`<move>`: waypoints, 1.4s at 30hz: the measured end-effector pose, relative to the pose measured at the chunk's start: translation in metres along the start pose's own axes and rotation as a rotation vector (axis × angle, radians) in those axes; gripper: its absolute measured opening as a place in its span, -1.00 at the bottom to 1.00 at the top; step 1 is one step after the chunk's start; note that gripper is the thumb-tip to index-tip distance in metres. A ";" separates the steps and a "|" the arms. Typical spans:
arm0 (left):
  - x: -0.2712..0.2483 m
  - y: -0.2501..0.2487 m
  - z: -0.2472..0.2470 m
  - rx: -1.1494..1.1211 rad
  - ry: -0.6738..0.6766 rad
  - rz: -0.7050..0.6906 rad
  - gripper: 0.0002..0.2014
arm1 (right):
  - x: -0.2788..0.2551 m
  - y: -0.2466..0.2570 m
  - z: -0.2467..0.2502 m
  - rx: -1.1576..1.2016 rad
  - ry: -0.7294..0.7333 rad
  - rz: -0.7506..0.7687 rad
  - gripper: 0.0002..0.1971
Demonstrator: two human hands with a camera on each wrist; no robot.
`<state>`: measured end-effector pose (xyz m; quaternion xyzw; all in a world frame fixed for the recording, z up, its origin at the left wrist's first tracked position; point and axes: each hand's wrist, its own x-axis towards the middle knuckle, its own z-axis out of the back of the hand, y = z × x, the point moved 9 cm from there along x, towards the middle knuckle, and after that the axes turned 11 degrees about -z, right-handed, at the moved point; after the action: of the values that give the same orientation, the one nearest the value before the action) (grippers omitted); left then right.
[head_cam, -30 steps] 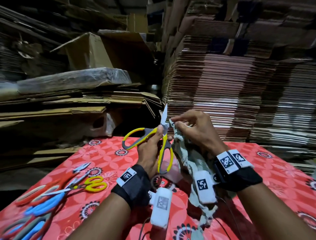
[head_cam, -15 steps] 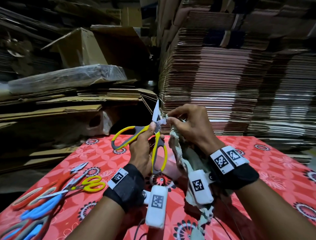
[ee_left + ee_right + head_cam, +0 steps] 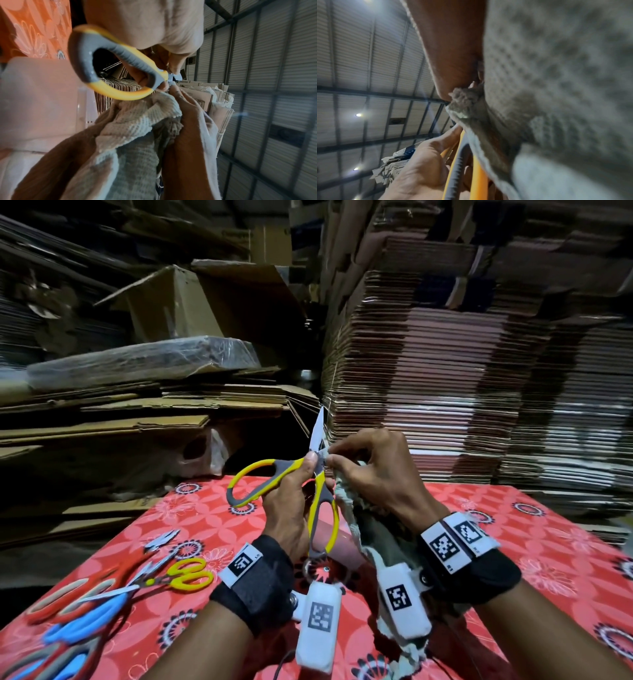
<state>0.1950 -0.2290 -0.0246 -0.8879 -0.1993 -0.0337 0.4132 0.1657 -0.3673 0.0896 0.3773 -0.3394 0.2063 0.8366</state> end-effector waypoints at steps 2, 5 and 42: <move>-0.001 -0.001 0.000 0.014 -0.001 -0.009 -0.78 | 0.003 -0.006 0.003 0.027 0.004 -0.034 -0.92; -0.003 -0.003 -0.002 0.027 0.009 -0.010 -0.82 | 0.003 -0.011 0.010 0.044 -0.038 -0.061 -0.96; 0.000 -0.001 -0.002 0.015 0.065 0.000 -0.74 | -0.006 -0.004 -0.002 0.044 -0.001 0.099 -0.90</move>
<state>0.1948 -0.2300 -0.0229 -0.8832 -0.1860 -0.0608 0.4262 0.1646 -0.3692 0.0821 0.3783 -0.3537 0.2546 0.8166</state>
